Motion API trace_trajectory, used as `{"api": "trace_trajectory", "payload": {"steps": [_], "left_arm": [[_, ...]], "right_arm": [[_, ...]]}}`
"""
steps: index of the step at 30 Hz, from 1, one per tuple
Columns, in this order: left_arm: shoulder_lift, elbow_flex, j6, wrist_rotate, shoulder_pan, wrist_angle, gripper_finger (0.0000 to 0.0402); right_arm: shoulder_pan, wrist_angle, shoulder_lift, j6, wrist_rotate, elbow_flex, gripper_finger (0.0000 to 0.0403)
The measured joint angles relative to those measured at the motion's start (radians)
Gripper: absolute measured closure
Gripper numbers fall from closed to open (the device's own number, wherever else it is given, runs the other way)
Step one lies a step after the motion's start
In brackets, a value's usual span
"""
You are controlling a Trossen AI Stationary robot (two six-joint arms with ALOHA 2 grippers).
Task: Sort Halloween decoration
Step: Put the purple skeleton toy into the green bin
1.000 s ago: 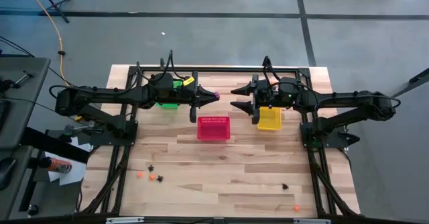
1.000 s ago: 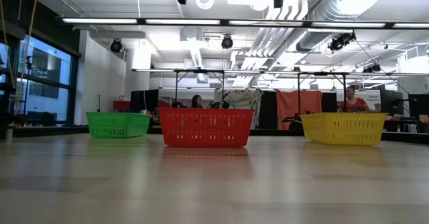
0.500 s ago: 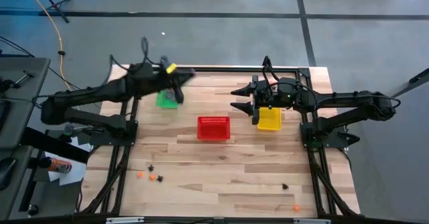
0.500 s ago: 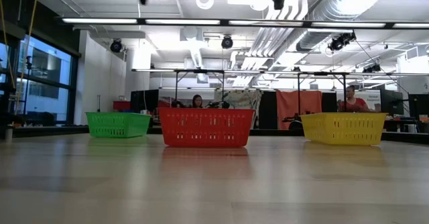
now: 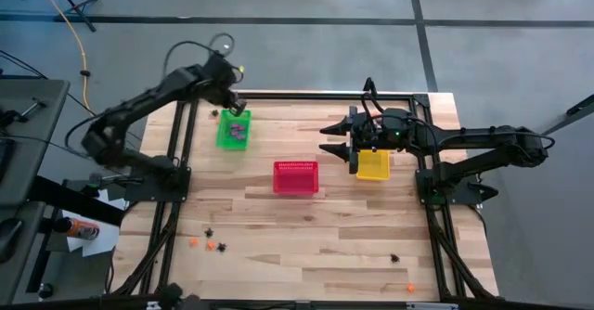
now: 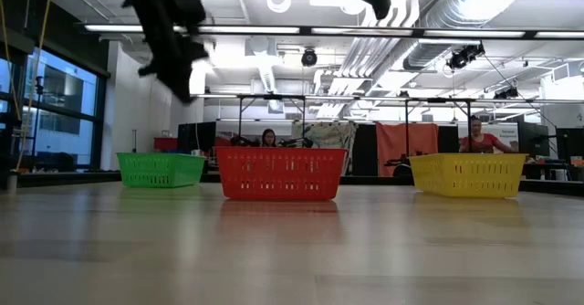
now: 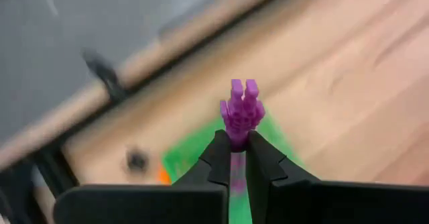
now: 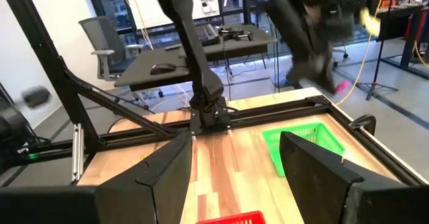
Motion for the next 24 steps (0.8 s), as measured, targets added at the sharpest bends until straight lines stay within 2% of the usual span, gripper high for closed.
{"api": "trace_trajectory", "payload": {"steps": [6,10,18,24], "left_arm": [[0.158,0.0,0.005,0.077,-0.006,-0.086,0.0399],[0.224,0.0,0.007,0.081,-0.029,-0.139,0.0399],[0.273,-0.003,-0.048,0.077,-0.049,-0.145,0.0399],[0.284,-0.087,-0.064,0.076,-0.049,-0.108,0.0399]], "right_arm": [[0.0,-0.02,0.0,0.037,0.0,0.0,0.0181],[0.0,-0.031,0.0,0.059,0.0,0.0,0.0181],[0.0,-0.045,0.0,0.092,0.001,0.0,0.0181],[0.0,-0.045,0.0,0.092,0.001,0.0,0.0181]]}}
